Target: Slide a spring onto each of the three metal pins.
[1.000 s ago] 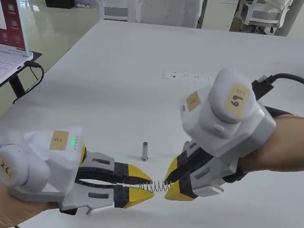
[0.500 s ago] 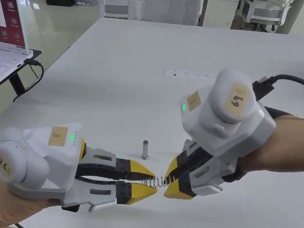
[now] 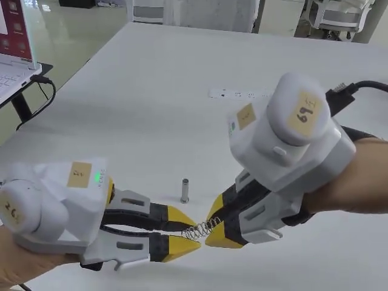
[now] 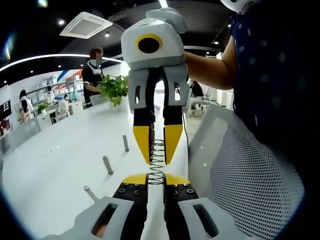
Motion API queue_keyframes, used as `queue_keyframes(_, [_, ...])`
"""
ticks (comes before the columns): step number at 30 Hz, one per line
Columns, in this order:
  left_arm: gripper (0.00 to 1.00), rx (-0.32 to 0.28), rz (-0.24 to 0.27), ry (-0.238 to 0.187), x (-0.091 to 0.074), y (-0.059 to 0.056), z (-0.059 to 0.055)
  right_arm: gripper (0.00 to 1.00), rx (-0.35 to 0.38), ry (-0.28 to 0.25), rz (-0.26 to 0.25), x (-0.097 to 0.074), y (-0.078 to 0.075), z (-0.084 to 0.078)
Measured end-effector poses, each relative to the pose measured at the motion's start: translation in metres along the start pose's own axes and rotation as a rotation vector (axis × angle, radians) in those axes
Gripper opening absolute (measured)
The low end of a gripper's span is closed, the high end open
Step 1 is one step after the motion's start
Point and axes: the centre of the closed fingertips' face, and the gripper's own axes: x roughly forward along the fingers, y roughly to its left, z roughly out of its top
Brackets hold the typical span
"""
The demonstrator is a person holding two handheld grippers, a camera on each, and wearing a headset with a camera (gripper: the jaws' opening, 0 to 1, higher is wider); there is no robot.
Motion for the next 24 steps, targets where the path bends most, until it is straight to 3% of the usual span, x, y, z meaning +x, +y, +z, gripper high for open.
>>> queue_keyframes(24, [0.03,-0.007,-0.038,0.019,0.005,-0.004,-0.004,0.08,-0.059,0.057,0.015,0.001,0.002,0.011])
